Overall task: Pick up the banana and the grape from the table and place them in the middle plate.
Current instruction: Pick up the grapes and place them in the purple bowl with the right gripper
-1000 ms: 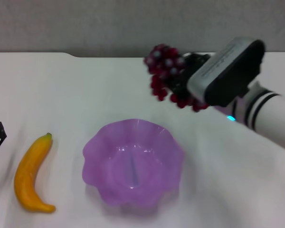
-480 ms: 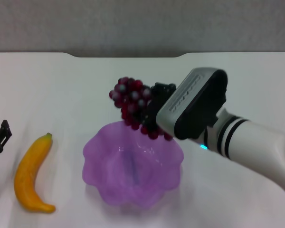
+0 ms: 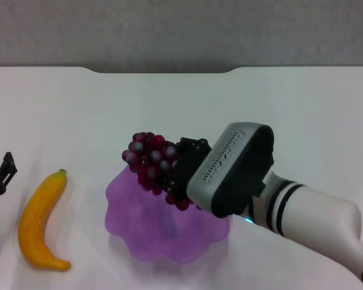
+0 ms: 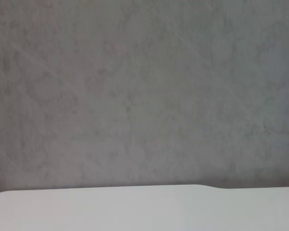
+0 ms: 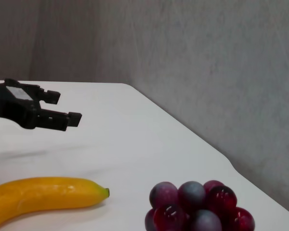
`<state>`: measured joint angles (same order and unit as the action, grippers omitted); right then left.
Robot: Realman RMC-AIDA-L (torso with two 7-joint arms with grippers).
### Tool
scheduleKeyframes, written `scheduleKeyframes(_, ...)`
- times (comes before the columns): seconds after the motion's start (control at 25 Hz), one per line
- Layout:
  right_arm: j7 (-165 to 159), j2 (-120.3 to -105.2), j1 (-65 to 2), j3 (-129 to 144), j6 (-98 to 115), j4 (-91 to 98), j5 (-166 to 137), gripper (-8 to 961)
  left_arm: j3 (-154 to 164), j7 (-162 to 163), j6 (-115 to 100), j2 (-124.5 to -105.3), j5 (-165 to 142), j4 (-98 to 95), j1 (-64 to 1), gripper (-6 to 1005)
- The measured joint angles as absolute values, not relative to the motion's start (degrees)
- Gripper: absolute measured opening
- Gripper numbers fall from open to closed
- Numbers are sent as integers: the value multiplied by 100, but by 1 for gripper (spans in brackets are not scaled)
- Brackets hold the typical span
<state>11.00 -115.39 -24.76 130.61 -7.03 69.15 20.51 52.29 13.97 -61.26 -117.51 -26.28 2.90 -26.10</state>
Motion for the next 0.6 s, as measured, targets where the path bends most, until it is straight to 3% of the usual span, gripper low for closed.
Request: scheduleKeyframes(0.6, 1097, -11540, -2092, 13124, 1, 6563, 2078, 516, 5229, 1397, -6129, -11751, -2628, 290, -2607, 849)
